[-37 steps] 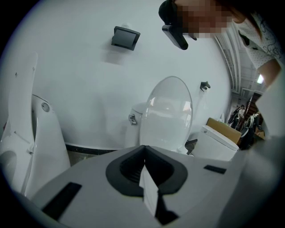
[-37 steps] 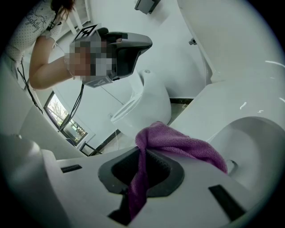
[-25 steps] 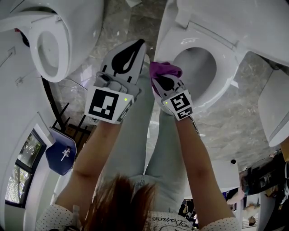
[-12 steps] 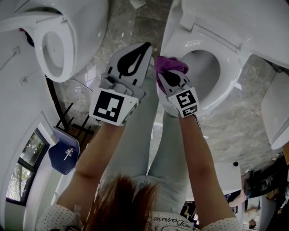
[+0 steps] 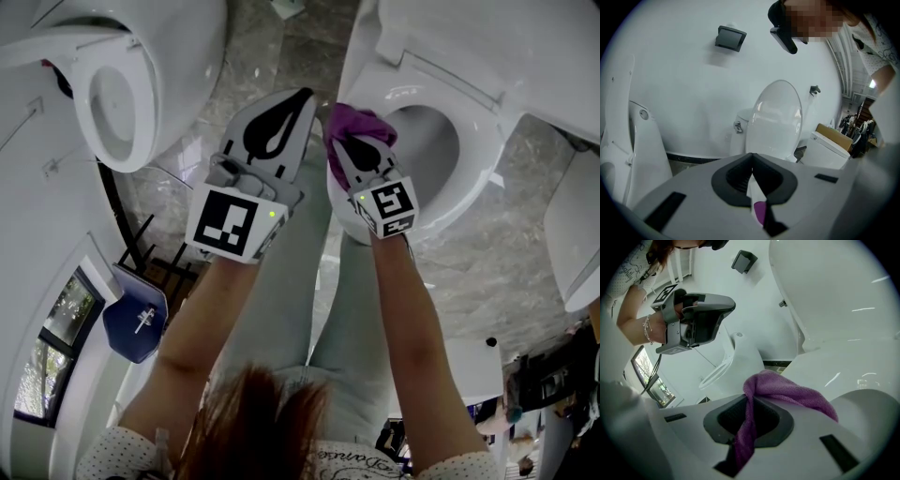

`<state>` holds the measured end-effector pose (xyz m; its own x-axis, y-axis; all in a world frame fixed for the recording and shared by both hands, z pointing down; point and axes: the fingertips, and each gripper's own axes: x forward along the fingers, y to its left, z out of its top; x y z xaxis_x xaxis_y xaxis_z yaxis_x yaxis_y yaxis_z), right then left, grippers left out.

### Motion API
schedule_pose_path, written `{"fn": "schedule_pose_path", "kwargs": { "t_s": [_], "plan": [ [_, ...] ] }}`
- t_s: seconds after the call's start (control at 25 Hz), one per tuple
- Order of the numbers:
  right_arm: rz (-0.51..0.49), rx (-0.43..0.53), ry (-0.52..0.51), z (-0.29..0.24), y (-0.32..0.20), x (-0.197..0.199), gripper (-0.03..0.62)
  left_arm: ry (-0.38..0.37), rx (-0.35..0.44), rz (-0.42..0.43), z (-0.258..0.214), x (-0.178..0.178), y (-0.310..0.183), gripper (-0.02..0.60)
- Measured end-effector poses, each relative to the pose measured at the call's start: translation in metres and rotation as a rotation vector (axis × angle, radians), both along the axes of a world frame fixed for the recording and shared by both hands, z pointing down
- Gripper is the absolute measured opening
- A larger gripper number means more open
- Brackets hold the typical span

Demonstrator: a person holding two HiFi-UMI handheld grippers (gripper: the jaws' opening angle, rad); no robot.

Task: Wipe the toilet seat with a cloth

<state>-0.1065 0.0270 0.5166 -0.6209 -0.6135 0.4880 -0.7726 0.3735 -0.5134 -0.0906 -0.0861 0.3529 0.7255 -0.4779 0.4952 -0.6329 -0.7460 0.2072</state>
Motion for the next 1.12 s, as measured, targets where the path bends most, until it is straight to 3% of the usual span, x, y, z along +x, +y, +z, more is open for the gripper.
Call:
{"fn": "schedule_pose_path", "kwargs": {
  "t_s": [0.52, 1.12],
  "plan": [
    [0.06, 0.036, 0.012, -0.002, -0.025, 0.013, 0.047, 0.022, -0.007, 0.016, -0.003, 0.012, -0.002, 0.003],
    [0.21, 0.032, -0.012, -0.002, -0.054, 0.038, 0.046, 0.005, -0.011, 0.023, 0.0, 0.008, -0.001, 0.003]
  ]
}}
